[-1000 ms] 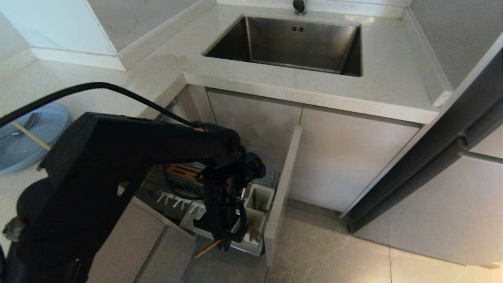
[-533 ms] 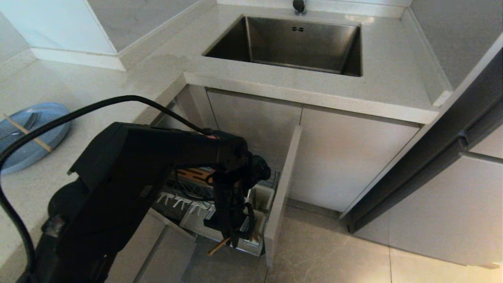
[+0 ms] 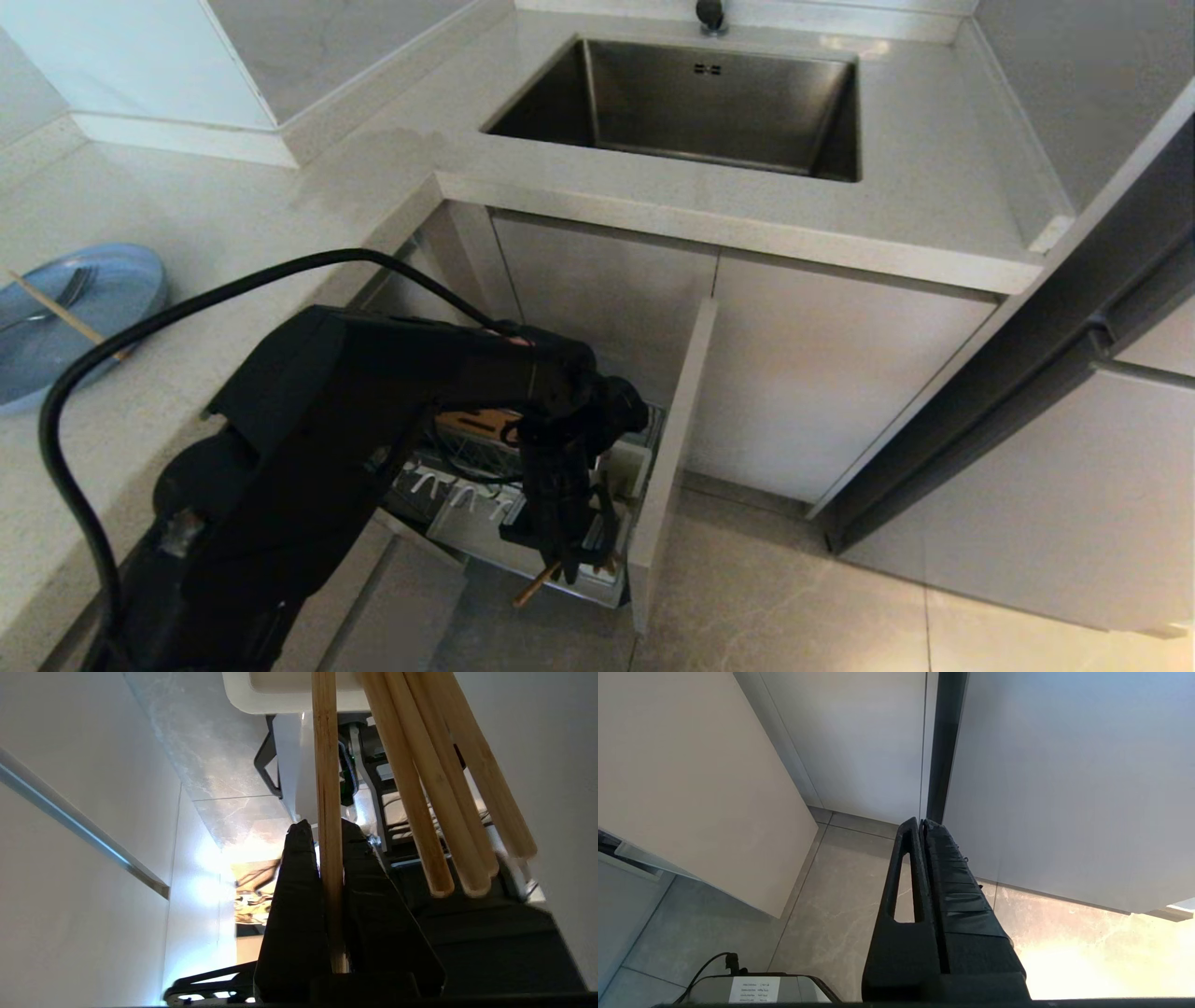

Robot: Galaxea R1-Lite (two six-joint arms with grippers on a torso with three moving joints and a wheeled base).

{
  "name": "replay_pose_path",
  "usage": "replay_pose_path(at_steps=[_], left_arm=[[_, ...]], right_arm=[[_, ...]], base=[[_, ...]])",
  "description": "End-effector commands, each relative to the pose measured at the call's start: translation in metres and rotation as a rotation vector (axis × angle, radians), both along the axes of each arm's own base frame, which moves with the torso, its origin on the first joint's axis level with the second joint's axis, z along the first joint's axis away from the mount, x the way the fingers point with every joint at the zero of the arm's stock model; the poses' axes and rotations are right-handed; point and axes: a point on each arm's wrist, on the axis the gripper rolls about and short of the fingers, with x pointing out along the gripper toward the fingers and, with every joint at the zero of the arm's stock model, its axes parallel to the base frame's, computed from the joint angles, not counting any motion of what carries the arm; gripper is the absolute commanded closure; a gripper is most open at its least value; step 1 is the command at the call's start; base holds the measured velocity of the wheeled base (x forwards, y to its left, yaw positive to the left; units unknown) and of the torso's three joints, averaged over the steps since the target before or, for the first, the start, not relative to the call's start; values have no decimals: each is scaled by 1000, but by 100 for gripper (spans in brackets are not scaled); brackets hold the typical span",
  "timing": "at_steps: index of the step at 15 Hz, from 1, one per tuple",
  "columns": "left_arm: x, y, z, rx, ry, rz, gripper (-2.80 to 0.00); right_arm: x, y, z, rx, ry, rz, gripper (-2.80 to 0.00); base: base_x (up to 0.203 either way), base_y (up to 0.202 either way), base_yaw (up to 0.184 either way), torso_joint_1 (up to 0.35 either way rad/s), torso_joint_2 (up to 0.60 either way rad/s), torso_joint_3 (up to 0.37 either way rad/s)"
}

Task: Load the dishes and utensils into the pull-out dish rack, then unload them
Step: Pick up the chopsticks and place it in the cupboard

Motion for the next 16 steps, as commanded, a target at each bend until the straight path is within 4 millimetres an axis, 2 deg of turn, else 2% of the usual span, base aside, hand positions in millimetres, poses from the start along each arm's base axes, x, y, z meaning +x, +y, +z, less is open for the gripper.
replay_pose_path(at_steps=[1, 9, 16], left_arm=[[2, -4, -6, -7, -10, 46, 0], [8, -24, -21, -85, -86, 287, 0], [11, -26, -26, -98, -98, 324, 0]], right_arm=[[0, 0, 0, 0, -1, 0, 0], [0, 0, 0, 0, -1, 0, 0], [0, 0, 0, 0, -1, 0, 0]], base=[[0, 0, 0, 0, 0, 0], [0, 0, 0, 0, 0, 0], [0, 0, 0, 0, 0, 0]])
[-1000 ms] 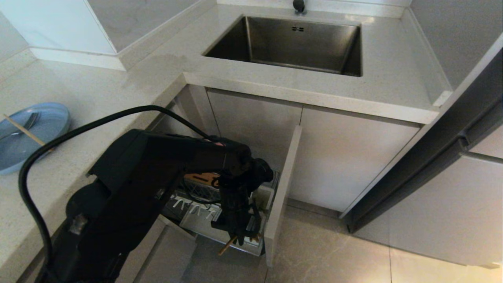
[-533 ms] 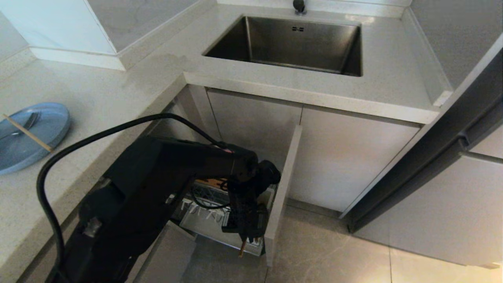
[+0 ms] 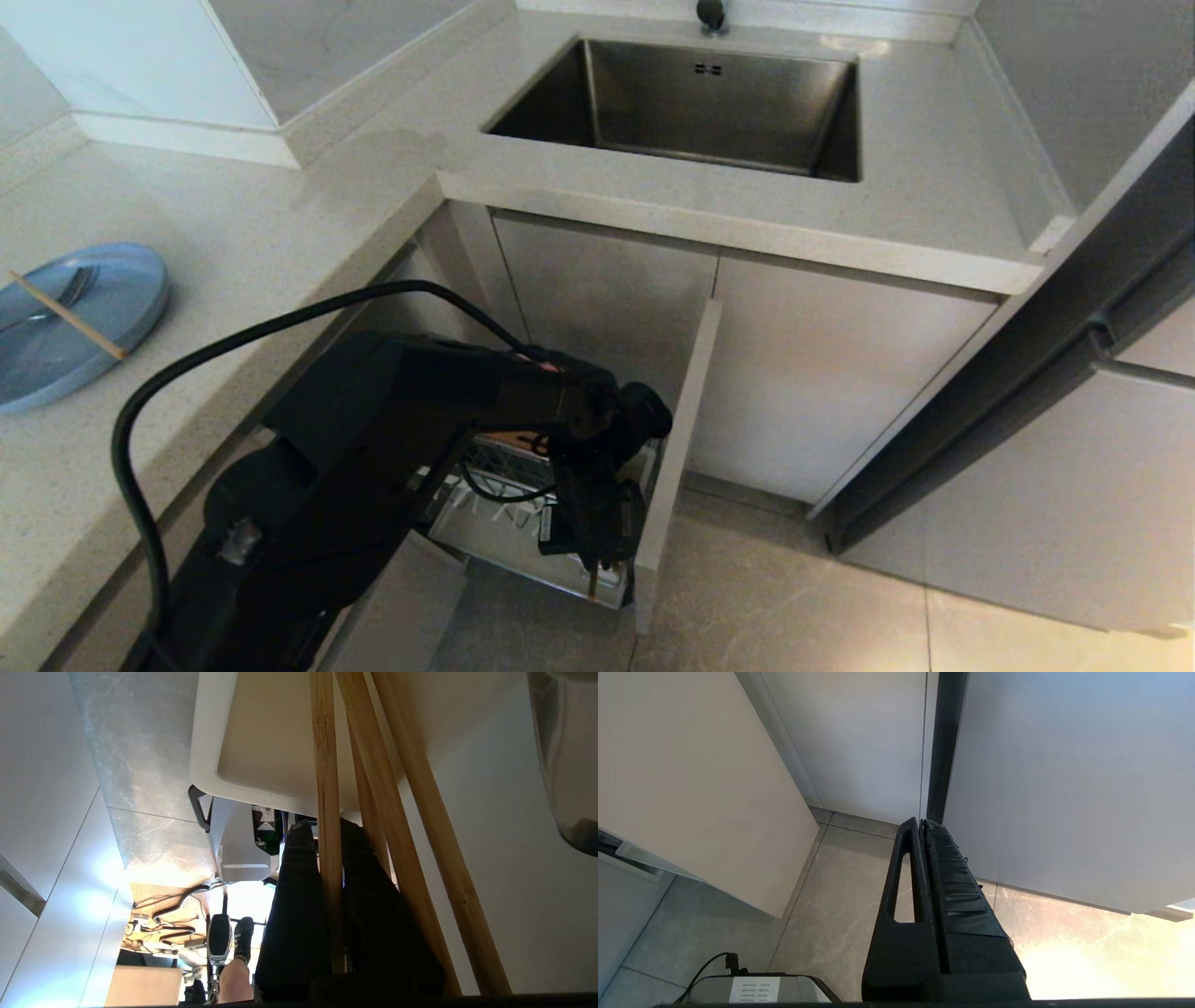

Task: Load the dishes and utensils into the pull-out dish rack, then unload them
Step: Pick up the chopsticks and place it in the cupboard

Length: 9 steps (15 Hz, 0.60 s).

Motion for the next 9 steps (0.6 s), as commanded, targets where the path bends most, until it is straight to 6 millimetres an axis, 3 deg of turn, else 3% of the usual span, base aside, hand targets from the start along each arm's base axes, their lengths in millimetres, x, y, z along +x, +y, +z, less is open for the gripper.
replay_pose_path(at_steps=[1, 2, 9], left_arm=[[0, 1, -1, 6, 6, 5, 0], [0, 1, 0, 4, 3, 6, -280], [-4, 4, 17, -10, -13, 18, -280]], right_arm=[[0, 0, 0, 0, -1, 0, 0], [0, 0, 0, 0, -1, 0, 0], [0, 0, 0, 0, -1, 0, 0]], base=[[0, 0, 0, 0, 0, 0], [0, 0, 0, 0, 0, 0], [0, 0, 0, 0, 0, 0]])
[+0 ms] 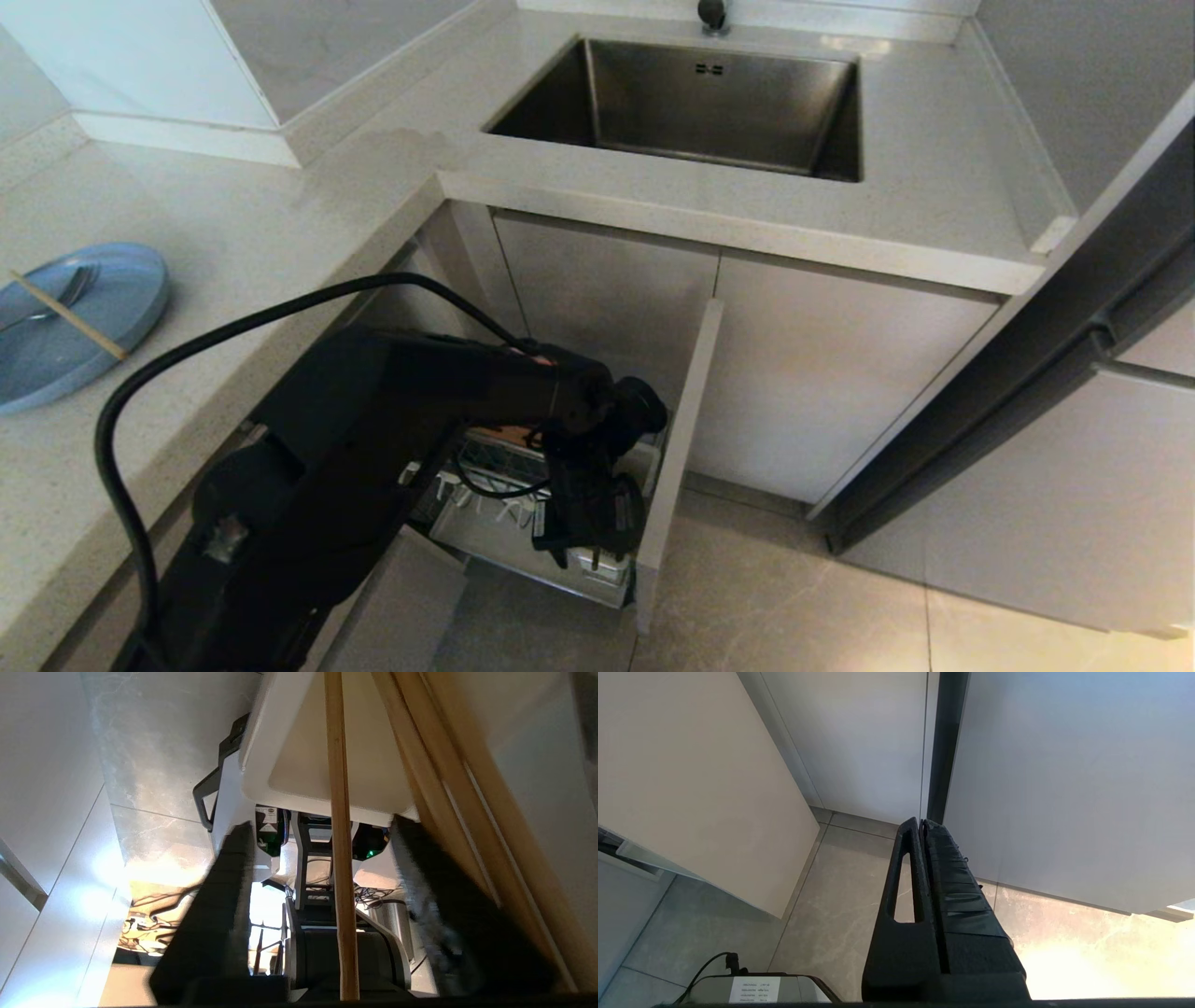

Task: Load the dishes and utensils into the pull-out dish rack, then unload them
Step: Pick up the chopsticks and place it in the cupboard

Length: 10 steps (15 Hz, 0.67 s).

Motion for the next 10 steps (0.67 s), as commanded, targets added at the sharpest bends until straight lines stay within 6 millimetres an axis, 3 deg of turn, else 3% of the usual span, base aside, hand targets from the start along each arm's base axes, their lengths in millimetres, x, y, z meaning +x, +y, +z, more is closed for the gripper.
replay_pose_path(at_steps=[1, 10], left_arm=[[-3, 2, 13, -13, -10, 3, -280], [-23, 21, 69, 30, -100, 18, -280]], right_arm=[[0, 0, 0, 0, -1, 0, 0], [0, 0, 0, 0, -1, 0, 0]], base=[[0, 0, 0, 0, 0, 0], [0, 0, 0, 0, 0, 0]])
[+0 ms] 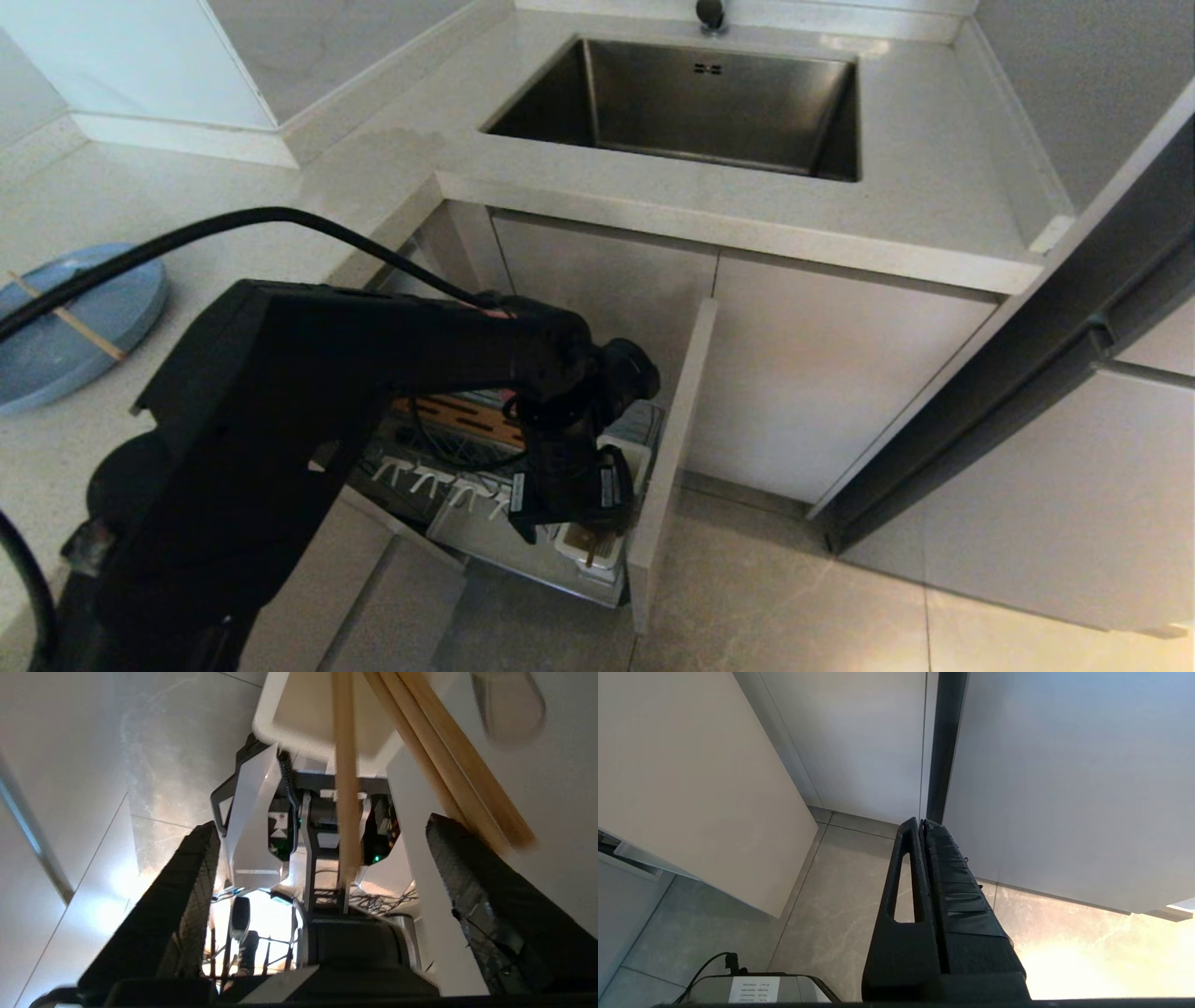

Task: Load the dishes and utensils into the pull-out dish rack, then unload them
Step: Pick up the chopsticks and place it in the cupboard

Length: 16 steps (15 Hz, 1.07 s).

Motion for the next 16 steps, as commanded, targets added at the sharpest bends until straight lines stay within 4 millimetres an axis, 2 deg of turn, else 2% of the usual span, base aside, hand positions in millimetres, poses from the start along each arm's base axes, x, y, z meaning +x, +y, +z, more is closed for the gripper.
replay_pose_path(at_steps=[1, 8, 9, 12, 16], left_arm=[[-7, 7, 21, -13, -31, 6, -280], [-26, 25, 65, 29, -162, 57, -280], [-30, 28, 72, 34, -176, 60, 0], [-49, 40, 105, 5, -269, 88, 0], [-86, 68, 156, -61, -378, 104, 0]], right_arm=[[0, 0, 0, 0, -1, 0, 0], [0, 0, 0, 0, -1, 0, 0], [0, 0, 0, 0, -1, 0, 0], [0, 0, 0, 0, -1, 0, 0], [0, 0, 0, 0, -1, 0, 0]], base=[[0, 0, 0, 0, 0, 0], [0, 0, 0, 0, 0, 0], [0, 0, 0, 0, 0, 0], [0, 0, 0, 0, 0, 0], [0, 0, 0, 0, 0, 0]])
